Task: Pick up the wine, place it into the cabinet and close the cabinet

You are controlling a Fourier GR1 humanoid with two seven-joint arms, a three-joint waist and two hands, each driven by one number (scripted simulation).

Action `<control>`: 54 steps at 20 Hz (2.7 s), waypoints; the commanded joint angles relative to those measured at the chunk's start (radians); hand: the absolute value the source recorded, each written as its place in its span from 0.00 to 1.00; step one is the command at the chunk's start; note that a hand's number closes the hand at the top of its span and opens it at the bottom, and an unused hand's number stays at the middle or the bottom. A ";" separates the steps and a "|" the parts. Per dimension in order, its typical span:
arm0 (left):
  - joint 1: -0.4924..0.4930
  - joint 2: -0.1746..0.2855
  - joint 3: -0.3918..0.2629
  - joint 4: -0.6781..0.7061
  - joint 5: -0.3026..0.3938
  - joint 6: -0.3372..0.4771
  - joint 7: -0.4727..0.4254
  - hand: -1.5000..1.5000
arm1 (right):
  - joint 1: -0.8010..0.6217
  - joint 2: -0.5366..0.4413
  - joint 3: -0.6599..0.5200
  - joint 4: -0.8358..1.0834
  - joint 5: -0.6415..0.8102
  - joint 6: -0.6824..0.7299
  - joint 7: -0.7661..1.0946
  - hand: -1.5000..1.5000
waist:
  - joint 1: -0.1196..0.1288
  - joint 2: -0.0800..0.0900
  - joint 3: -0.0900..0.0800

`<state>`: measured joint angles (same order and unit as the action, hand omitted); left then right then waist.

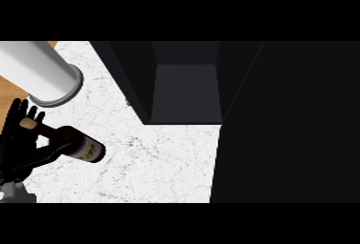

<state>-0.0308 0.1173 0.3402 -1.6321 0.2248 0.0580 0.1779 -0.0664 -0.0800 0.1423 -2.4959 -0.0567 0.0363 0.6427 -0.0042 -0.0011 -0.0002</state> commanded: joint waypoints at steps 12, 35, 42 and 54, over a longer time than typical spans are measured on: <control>-0.005 -0.007 -0.018 0.141 0.016 -0.052 -0.124 0.00 | -0.020 -0.014 -0.038 -0.143 -0.060 -0.006 0.099 0.00 | 0.002 0.000 0.000; -0.103 0.040 0.021 0.569 0.048 -0.161 -0.387 0.00 | -0.011 0.012 0.005 -0.112 -0.017 0.007 0.060 0.00 | -0.003 0.001 0.000; -0.112 0.003 0.013 0.582 0.078 -0.147 -0.424 0.00 | -0.106 -0.001 -0.043 -0.076 -0.032 -0.030 0.113 0.00 | 0.002 0.001 0.000; -0.199 0.036 -0.051 0.761 0.024 -0.260 -0.565 1.00 | -0.017 0.001 0.002 -0.114 -0.022 -0.005 0.086 0.00 | -0.005 0.002 -0.001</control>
<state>-0.1770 0.1298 0.2996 -0.9773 0.2774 -0.1767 -0.3248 -0.1011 -0.0798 0.1394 -2.4971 -0.0545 0.0361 0.6845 -0.0077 -0.0018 0.0006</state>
